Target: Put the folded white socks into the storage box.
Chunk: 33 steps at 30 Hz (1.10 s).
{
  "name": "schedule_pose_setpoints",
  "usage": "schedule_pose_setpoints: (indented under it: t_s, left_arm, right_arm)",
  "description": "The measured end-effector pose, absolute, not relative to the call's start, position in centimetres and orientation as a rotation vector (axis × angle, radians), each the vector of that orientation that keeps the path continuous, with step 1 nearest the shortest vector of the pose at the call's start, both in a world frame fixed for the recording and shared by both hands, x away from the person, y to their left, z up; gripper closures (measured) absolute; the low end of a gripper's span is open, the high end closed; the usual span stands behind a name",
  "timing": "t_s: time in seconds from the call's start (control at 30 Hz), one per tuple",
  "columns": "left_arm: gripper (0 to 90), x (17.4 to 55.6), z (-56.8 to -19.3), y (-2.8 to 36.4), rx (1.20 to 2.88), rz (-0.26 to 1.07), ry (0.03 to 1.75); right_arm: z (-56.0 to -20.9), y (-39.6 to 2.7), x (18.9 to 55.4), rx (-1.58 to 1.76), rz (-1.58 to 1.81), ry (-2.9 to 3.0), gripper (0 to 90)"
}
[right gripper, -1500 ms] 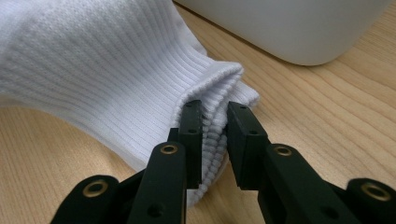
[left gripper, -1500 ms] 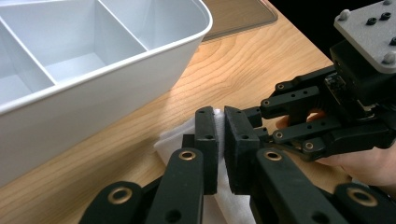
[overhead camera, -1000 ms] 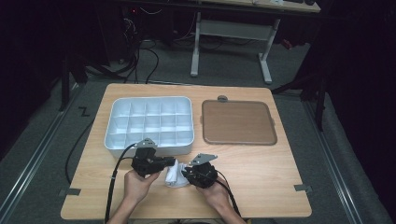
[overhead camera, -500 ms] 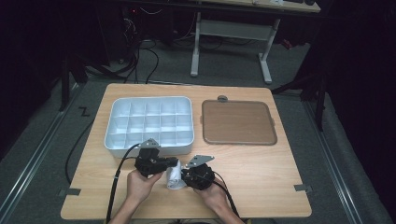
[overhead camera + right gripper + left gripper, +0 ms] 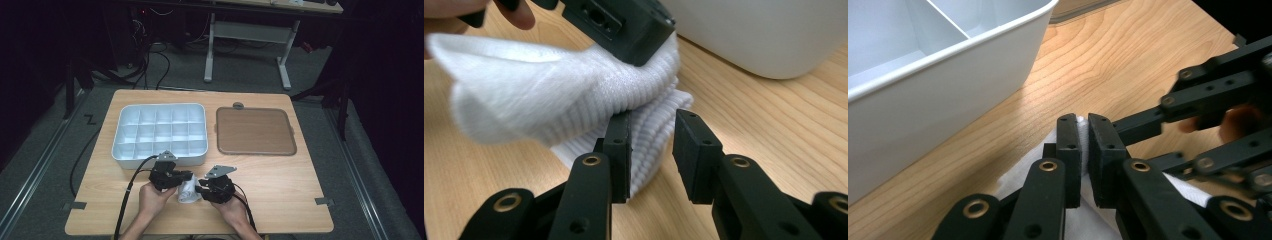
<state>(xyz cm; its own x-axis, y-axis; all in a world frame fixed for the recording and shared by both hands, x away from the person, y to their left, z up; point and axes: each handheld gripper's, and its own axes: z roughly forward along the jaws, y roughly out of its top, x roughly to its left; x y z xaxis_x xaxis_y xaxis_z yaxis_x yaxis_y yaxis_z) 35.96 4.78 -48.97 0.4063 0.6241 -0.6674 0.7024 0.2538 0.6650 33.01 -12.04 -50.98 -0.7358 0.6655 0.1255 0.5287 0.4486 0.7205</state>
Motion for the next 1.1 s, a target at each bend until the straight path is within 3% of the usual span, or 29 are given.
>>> schedule_pose_setpoints:
  t_s: [0.47, 0.83, 1.1]
  left_arm:
    - [84.7, 35.8, -49.9, 4.4, 1.43, -0.058, 1.274]
    - [84.8, 37.0, -50.2, 5.0, 1.386, -0.042, 1.297]
    - [84.8, 37.5, -50.7, 5.1, 1.374, -0.003, 1.298]
  right_arm:
    - [-52.0, -12.3, 30.9, 1.037, 1.168, 2.532, 62.0]
    - [-52.9, -11.2, 31.6, 1.002, 1.095, 2.533, 71.7]
    - [-52.9, -10.6, 32.6, 0.986, 1.076, 2.516, 73.6]
